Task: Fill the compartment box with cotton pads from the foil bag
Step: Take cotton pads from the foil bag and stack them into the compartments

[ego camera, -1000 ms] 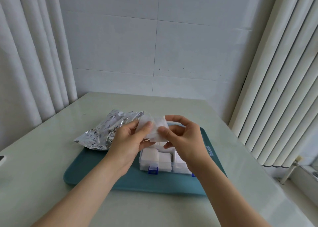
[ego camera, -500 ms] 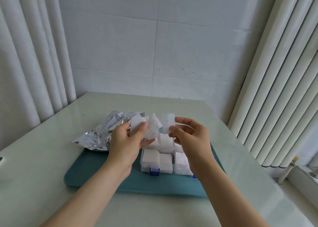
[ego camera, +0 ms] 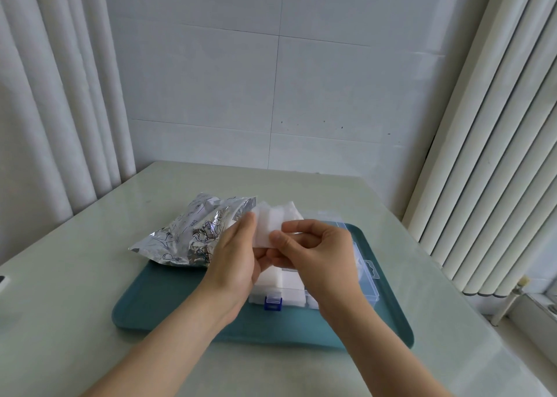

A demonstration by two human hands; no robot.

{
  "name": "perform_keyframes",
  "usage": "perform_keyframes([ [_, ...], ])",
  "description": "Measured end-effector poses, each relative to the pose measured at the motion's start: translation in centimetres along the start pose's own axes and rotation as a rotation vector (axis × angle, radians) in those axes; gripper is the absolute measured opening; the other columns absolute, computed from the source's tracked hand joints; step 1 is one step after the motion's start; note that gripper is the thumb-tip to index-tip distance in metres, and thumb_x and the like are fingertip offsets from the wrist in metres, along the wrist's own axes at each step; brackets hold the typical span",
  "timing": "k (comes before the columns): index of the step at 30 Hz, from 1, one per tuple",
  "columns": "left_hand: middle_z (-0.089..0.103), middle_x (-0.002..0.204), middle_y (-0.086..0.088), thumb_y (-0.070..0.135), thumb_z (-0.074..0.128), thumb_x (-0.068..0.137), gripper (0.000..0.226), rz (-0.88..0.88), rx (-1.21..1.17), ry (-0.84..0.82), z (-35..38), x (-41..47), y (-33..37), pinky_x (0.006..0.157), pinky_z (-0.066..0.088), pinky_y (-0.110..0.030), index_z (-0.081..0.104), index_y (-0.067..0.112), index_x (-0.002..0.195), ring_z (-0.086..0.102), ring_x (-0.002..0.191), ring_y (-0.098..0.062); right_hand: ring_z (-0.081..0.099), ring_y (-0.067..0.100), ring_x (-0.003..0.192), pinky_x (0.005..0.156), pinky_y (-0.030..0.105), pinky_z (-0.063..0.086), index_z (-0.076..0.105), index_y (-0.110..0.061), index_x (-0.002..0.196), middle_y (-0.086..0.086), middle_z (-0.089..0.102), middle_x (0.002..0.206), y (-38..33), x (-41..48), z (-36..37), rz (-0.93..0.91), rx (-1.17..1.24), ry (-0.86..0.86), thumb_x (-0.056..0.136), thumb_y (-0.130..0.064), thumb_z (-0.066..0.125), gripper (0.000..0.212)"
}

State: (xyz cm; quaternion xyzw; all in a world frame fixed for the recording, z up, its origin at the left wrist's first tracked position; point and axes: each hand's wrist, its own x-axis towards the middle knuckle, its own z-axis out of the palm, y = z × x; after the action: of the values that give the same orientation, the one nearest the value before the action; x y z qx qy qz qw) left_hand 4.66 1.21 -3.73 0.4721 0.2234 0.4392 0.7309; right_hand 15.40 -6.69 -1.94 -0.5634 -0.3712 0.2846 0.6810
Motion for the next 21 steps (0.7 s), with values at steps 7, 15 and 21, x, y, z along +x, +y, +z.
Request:
perform_keyframes([
  [7, 0.066, 0.094, -0.039, 0.015, 0.046, 0.112, 0.025, 0.053, 0.141, -0.048, 0.0, -0.1, -0.4, 0.069, 0.059, -0.036, 0.054, -0.002, 0.094, 0.069, 0.083, -0.035, 0.079, 0.027, 0.072, 0.073, 0.046, 0.066, 0.075, -0.007, 0.097, 0.009, 0.079, 0.076, 0.3, -0.1, 0.3, -0.043, -0.132, 0.016, 0.083, -0.017, 0.09, 0.023],
  [15, 0.079, 0.108, -0.012, 0.015, 0.038, 0.116, 0.033, 0.139, 0.317, -0.105, -0.3, -0.3, -0.3, 0.089, 0.064, -0.04, 0.067, 0.001, 0.109, 0.077, 0.103, -0.027, 0.06, 0.008, 0.056, 0.058, 0.023, 0.05, 0.072, -0.028, 0.086, -0.011, 0.063, 0.059, -0.4, 0.1, -0.2, -0.287, -0.46, 0.236, 0.086, -0.02, 0.075, 0.009],
  [21, 0.078, 0.112, -0.009, 0.018, 0.042, 0.115, 0.029, 0.131, 0.5, -0.252, -0.5, -0.5, -0.2, 0.09, 0.064, -0.039, 0.069, 0.007, 0.116, 0.076, 0.107, -0.025, 0.053, -0.004, 0.096, 0.078, 0.003, 0.037, 0.077, -0.04, 0.112, -0.014, 0.053, 0.106, -0.2, 1.0, -1.3, -0.454, -0.672, 0.056, 0.099, -0.028, 0.07, 0.019],
])
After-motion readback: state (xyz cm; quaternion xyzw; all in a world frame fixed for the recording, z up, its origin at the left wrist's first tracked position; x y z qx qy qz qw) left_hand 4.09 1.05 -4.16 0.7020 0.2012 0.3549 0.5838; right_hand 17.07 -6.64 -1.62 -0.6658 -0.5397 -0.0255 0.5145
